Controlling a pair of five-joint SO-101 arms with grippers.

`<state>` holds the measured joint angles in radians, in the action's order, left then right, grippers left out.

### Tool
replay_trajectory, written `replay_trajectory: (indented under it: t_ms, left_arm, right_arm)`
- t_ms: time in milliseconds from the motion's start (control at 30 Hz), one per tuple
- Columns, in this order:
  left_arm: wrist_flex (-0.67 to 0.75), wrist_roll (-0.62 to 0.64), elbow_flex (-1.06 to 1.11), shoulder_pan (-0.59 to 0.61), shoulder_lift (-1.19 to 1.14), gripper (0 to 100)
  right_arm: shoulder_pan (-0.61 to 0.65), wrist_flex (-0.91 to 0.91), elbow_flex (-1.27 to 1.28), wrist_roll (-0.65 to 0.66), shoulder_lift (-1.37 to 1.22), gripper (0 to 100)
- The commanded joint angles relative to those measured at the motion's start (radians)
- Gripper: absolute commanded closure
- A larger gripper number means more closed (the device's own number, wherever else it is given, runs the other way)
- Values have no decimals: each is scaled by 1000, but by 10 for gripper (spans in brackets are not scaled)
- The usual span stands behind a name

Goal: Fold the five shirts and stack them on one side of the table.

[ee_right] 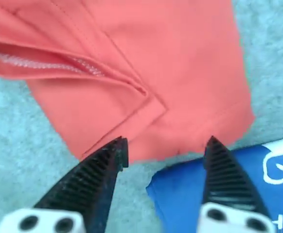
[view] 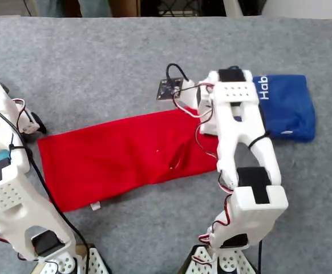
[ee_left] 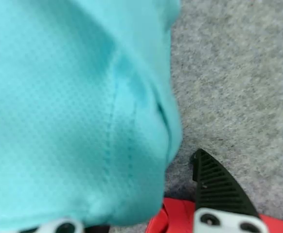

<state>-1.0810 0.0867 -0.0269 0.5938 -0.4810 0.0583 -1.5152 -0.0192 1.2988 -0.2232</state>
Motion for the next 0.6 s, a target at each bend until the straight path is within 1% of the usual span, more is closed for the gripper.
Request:
replay_trajectory:
  t_ms: [0,33,100,167,200,300,367,467,567]
  left_arm:
    - [40,11,-50,27,-3,774]
    - [40,11,-50,27,-3,774]
    - [40,11,-50,27,-3,774]
    - [40,11,-50,27,-3,774]
    - [40,11,-50,27,-3,774]
    - [40,11,-51,27,-3,774]
    - [40,11,-50,27,-3,774]
    - [40,11,-50,27,-3,774]
    - [40,11,-50,27,-3,774]
  right_arm:
    - [5,-132,-36,-8,45,926]
    - [23,-157,-15,-8,64,995]
    - [48,-187,53,-8,116,948]
    - [86,-170,150,-8,186,986]
    - [109,-150,206,-11,222,984]
    - [198,-34,372,-28,303,977]
    - [255,83,458,-91,325,977]
    - [333,255,518,-209,325,977]
    - [371,405,544,-282,325,977]
